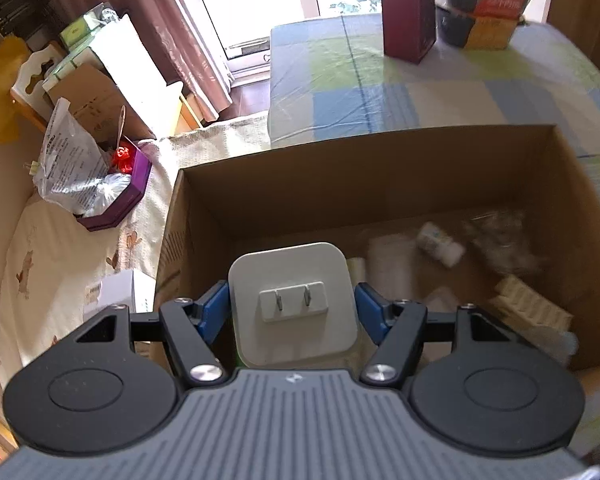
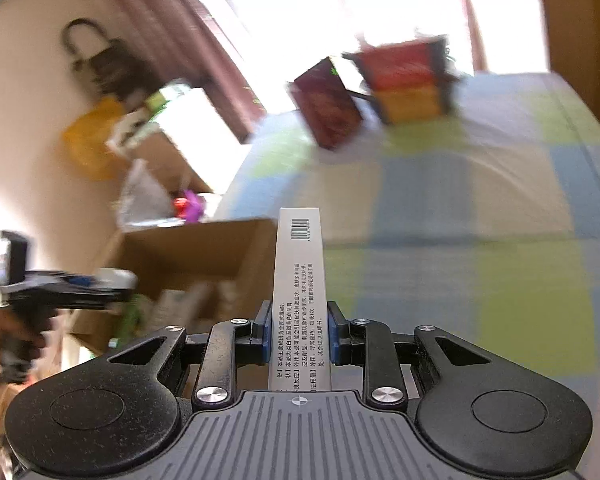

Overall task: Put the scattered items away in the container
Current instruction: 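Carry plug adapter and medicine box over the cardboard box with both grippers, then open left gripper to drop plug adapter in box while right gripper releases medicine box inside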

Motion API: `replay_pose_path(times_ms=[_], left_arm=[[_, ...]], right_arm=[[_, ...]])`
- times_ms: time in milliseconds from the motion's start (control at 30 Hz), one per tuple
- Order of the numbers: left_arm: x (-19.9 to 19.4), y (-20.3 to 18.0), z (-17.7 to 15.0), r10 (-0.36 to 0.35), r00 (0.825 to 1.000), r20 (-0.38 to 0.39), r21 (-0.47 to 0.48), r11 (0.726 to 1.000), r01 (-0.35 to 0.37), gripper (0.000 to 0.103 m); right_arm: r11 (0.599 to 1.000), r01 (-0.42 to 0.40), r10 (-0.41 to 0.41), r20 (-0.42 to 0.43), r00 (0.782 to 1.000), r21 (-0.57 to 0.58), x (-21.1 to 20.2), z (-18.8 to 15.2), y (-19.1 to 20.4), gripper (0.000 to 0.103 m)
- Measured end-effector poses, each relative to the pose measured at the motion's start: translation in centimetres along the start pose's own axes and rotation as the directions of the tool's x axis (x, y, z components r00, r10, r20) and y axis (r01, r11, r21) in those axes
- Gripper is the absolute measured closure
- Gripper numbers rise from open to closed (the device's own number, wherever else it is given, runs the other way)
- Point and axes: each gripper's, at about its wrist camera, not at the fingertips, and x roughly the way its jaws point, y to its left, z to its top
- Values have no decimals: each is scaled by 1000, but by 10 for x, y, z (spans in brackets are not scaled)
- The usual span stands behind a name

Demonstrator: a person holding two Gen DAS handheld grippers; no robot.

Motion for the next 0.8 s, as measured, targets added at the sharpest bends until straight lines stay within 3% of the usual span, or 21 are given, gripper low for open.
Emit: replay_pose_path(times_ms=[233, 533, 800], left_arm=[[42, 14, 8, 26, 999, -25, 45, 999, -25, 39], [69, 16, 6, 51, 998, -34, 90, 995, -47, 40], [66, 22, 5, 42, 999, -8, 79, 996, -41, 40]], right_arm=[[992, -47, 40, -56, 998, -119, 52, 8, 63, 74], [985, -33, 12, -128, 992, -168, 108, 4, 97, 74], [986, -26, -3, -170, 985, -168, 125, -4, 109, 74]])
